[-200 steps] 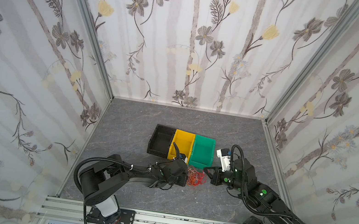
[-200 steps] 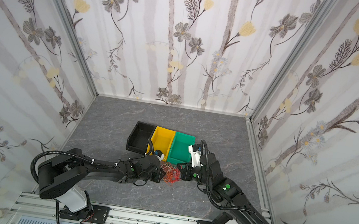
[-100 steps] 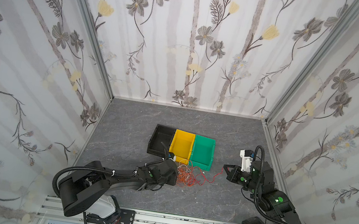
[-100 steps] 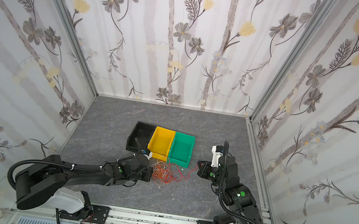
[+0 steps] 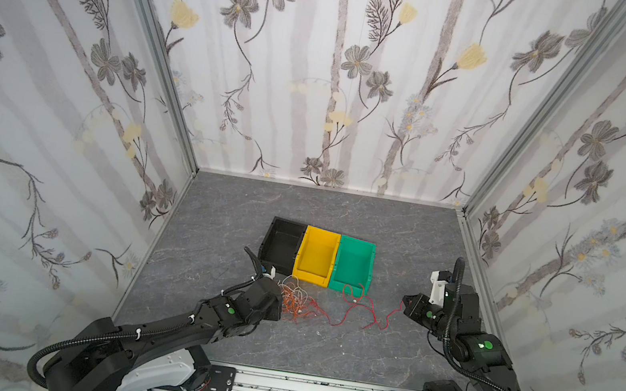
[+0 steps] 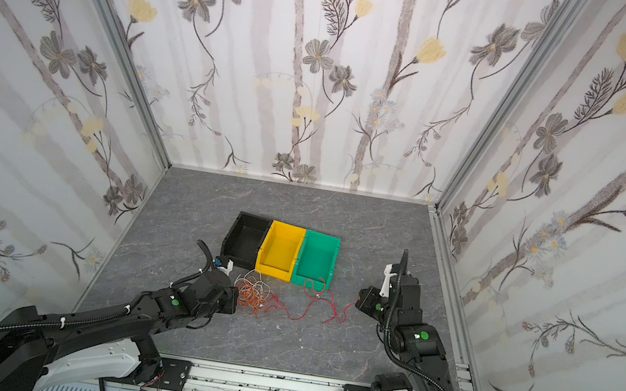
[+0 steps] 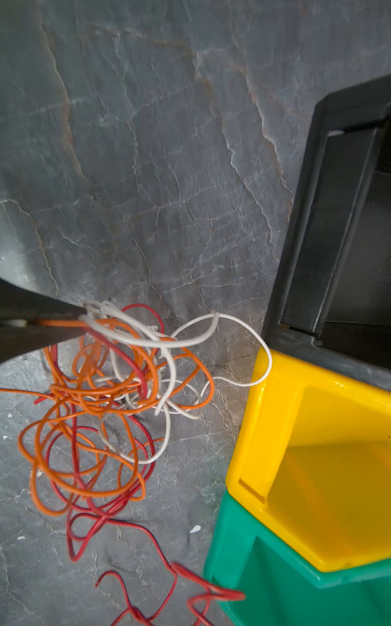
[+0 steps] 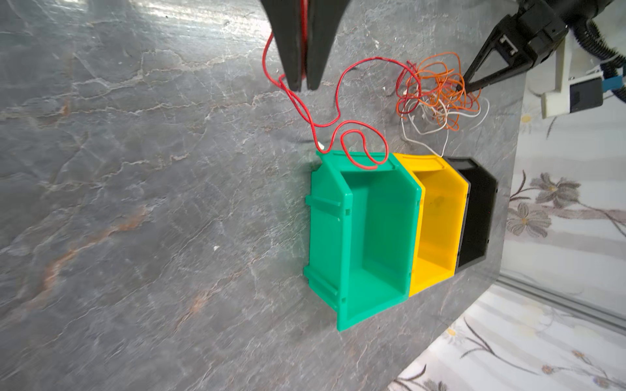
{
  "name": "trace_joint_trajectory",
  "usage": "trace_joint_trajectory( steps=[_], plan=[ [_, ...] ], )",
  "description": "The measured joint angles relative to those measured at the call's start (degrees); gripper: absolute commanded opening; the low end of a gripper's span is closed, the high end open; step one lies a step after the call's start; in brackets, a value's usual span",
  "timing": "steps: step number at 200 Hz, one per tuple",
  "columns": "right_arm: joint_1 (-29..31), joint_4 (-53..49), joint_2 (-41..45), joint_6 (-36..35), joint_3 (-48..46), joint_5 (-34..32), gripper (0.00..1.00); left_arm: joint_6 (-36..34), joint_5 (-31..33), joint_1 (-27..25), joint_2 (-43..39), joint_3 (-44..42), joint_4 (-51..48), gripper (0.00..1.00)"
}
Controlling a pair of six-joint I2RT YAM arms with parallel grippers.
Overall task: Untangle the cables
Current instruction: 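Pull the red wire from the pile with the right gripper while left holds the pile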
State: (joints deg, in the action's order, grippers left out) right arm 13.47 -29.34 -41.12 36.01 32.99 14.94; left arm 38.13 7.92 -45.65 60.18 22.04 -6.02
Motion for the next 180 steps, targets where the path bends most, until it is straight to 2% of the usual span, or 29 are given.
trace_joint_trajectory(
  steps=[28, 54, 93, 128, 180],
  plan=[
    [2.3, 3.5, -2.4, 0.6, -0.4, 5.9, 0.0, -0.4, -2.2, 0.0, 1.0, 2.2, -1.4, 0.21],
    [5.8, 5.2, -2.6, 1.0, 0.2, 7.4, 0.0, -1.2, -3.6, -0.1, 1.5, 5.6, -3.2, 0.45],
    [8.6, 6.1, -2.8, 1.0, 0.8, 7.2, 0.0, -3.5, -4.1, -2.3, 1.0, 12.0, -7.2, 0.63],
    [9.8, 7.5, -3.2, 1.5, 0.8, 7.1, 0.0, -3.8, -5.0, -6.5, 4.0, 16.3, -7.1, 0.71],
    [10.6, 8.2, -3.6, 1.9, 0.7, 6.9, 0.0, -1.4, -6.7, -12.7, 17.1, 19.3, 0.3, 0.74]
  ],
)
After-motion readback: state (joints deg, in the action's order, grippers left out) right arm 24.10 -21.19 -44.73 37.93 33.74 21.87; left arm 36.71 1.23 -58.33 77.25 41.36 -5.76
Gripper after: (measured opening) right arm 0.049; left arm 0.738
